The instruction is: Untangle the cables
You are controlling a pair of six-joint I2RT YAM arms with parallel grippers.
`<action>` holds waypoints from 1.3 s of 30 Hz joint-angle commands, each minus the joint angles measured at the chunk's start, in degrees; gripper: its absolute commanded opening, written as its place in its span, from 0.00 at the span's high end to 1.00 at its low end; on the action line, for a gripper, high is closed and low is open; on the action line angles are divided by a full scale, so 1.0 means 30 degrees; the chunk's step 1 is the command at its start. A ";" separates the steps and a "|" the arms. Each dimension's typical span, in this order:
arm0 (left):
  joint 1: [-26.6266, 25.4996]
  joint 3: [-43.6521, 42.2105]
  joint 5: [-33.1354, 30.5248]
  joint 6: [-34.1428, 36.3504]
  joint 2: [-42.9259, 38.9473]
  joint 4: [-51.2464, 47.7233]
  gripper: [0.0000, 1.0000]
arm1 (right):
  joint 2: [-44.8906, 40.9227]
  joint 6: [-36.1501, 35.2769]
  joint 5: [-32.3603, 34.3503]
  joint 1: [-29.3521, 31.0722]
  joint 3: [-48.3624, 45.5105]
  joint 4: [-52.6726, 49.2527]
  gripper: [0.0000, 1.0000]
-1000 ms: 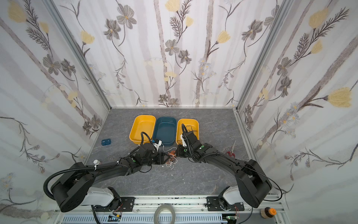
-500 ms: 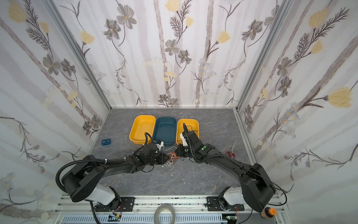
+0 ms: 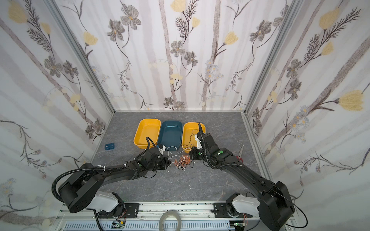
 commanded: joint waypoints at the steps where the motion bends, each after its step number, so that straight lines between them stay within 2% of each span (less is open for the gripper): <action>1: 0.0113 -0.0175 -0.0192 -0.0072 -0.0424 -0.0372 1.00 | -0.0323 -0.0642 0.0936 -0.0278 0.0014 -0.0894 1.00; 10: 0.0552 -0.0753 -0.0290 0.0018 -0.3100 -0.1669 1.00 | -0.0284 -0.1754 0.3671 -0.0524 0.0085 -0.2859 1.00; 13: 0.0610 -0.0799 0.0190 0.0303 -0.4615 -0.2031 1.00 | 0.0344 -0.1763 0.3320 -0.0537 0.0149 -0.2962 1.00; 20: 0.0773 -0.0316 -0.0114 0.0694 -0.7566 -0.4216 1.00 | 0.1061 -0.1507 0.2743 -0.0394 -0.0030 -0.2179 1.00; 28: 0.1404 0.0204 -0.1842 0.1176 -1.0773 -0.6961 1.00 | 0.0593 -0.1309 0.4757 -0.0479 -0.0433 -0.2659 1.00; 39: 0.2858 -0.0047 -0.3953 0.0768 -1.2864 -0.9457 1.00 | -0.0107 -0.1451 0.6865 -0.0738 -0.0500 -0.4269 1.00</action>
